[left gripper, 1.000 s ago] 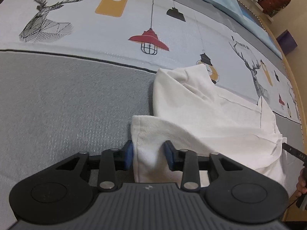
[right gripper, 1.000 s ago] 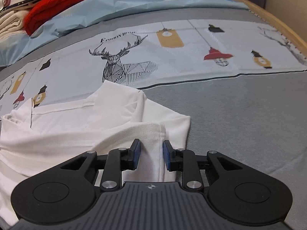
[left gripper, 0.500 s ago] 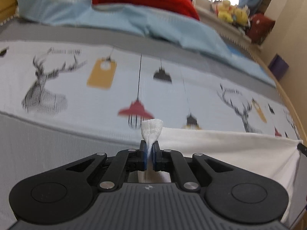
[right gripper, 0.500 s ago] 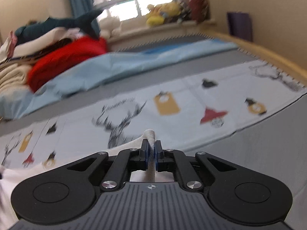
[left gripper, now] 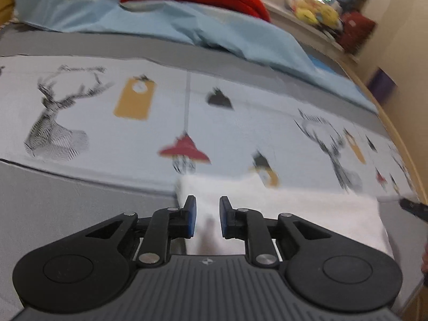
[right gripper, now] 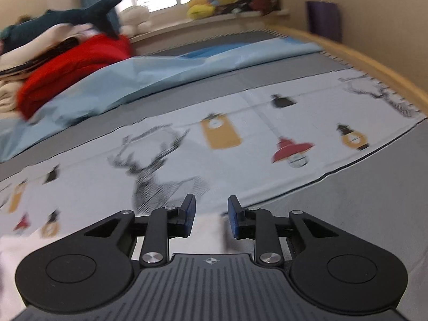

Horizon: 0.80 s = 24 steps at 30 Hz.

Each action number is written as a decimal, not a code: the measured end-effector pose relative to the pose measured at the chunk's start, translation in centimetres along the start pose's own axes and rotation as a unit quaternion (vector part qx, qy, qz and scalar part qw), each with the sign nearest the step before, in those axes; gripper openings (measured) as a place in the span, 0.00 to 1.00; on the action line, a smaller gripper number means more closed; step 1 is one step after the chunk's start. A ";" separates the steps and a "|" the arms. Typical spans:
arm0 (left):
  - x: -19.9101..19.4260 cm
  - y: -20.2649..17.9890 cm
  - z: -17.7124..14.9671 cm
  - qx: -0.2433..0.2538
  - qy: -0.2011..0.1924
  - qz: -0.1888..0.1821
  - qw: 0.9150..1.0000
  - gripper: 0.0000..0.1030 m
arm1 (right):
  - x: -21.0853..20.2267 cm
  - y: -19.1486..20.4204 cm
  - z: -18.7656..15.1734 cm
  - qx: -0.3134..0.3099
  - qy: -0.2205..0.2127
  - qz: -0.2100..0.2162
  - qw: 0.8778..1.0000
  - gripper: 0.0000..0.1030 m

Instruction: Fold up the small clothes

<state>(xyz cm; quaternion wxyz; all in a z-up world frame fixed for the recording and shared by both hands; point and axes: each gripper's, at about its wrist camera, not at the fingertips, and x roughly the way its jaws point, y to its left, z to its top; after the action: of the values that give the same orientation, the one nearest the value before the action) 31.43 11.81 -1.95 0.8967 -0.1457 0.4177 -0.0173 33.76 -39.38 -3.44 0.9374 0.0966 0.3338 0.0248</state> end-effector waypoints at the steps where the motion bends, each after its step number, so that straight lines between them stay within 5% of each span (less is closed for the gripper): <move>1: -0.2 -0.1 -0.7 0.011 0.014 -0.008 1.000 0.18 | -0.5 0.1 -0.4 -0.009 0.014 0.017 1.000 0.27; 9: -0.4 -2.3 -6.1 0.072 0.115 -0.039 0.990 0.20 | -4.7 1.9 -5.6 -0.143 0.118 0.088 0.979 0.27; 11: 0.2 -2.9 -8.0 0.110 0.155 -0.035 0.981 0.21 | -5.2 2.0 -6.9 -0.159 0.143 0.079 0.974 0.27; 13: 1.7 -3.3 -10.6 0.183 0.208 0.039 0.960 0.23 | -5.1 1.9 -8.2 -0.173 0.176 0.060 0.967 0.27; 15: 1.6 -3.7 -11.9 0.229 0.210 0.067 0.948 0.32 | -4.9 1.9 -9.6 -0.192 0.208 0.024 0.959 0.27; 19: 0.2 -2.6 -11.6 0.196 0.199 0.037 0.959 0.37 | -6.4 2.0 -10.1 -0.182 0.205 -0.006 0.962 0.27; 24: 0.7 -1.3 -11.6 0.159 0.223 0.034 0.961 0.36 | -6.7 1.7 -10.4 -0.160 0.226 -0.018 0.961 0.29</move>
<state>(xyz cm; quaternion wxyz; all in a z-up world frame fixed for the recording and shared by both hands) 23.26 7.64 -9.19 0.7928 0.0209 0.6032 -0.0850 22.02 -36.73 -6.82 0.8409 -0.0694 0.5304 0.0821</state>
